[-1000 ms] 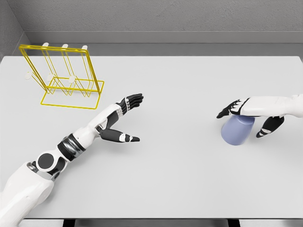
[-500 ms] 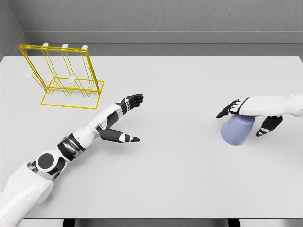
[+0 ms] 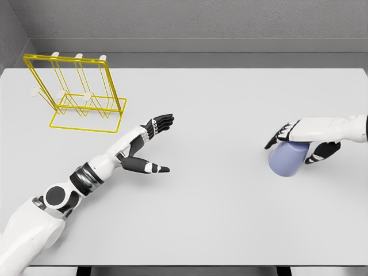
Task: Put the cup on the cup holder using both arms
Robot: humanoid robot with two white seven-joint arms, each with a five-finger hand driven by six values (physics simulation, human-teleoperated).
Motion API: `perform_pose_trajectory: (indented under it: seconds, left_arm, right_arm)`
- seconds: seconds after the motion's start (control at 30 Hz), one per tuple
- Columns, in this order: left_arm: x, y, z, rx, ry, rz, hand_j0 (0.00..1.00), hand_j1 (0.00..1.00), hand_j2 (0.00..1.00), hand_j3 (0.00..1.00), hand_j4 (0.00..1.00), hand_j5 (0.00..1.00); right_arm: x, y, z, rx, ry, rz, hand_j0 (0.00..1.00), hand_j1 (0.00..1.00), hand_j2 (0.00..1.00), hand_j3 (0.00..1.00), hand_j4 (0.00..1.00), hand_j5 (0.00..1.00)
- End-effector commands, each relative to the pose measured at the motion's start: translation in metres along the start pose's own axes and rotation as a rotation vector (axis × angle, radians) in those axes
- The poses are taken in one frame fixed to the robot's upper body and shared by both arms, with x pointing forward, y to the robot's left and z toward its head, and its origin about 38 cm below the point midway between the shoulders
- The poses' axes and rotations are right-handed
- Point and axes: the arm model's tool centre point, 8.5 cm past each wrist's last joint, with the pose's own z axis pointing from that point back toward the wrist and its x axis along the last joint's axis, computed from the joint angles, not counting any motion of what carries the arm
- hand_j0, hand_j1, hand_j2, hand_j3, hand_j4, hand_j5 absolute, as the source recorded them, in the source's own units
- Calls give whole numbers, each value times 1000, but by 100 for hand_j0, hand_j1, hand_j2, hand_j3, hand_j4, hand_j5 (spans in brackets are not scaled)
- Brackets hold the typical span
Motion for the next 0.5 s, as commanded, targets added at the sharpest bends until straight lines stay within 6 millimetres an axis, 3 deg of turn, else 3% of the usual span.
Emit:
perform_pose_trajectory:
  seconds: [0.0,0.47]
  left_arm:
    - [0,0,0,2,-1,4,100,100,100,100,100,100]
    - [1,0,-1,1,-3,2,100,100,100,100,100,100]
  right_arm:
    - [0,3,-1,8,-4,-2,81,81,81,81,81,81]
    - [0,6,-3,18,-6,-7,70,70,70,70,70,70]
